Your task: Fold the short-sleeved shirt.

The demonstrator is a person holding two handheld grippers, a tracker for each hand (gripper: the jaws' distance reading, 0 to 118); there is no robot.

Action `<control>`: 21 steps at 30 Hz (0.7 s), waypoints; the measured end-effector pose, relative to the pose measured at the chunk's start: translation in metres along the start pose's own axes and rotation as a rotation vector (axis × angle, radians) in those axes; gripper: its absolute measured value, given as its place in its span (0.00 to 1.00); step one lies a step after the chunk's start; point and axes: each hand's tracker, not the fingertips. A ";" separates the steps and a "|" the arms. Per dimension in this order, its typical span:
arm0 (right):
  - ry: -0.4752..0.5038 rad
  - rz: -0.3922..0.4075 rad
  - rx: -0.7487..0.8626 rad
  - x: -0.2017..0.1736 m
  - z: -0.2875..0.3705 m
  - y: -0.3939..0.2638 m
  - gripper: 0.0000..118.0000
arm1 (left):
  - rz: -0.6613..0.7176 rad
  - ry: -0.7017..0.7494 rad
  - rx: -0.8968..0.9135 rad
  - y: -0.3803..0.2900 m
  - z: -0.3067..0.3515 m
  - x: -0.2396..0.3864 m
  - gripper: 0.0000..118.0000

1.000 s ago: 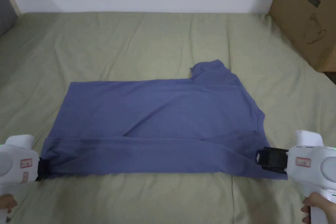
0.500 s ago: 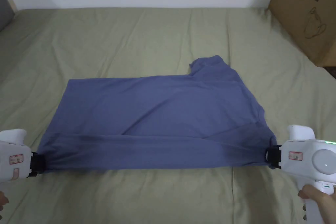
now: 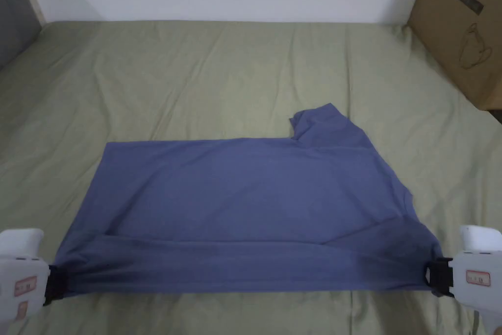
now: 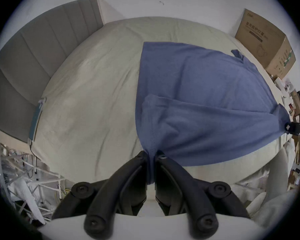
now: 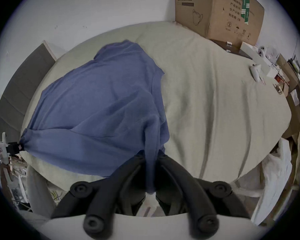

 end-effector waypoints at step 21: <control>0.038 0.112 0.128 -0.032 0.032 0.049 0.80 | 0.019 -0.002 0.178 0.032 0.042 0.015 0.64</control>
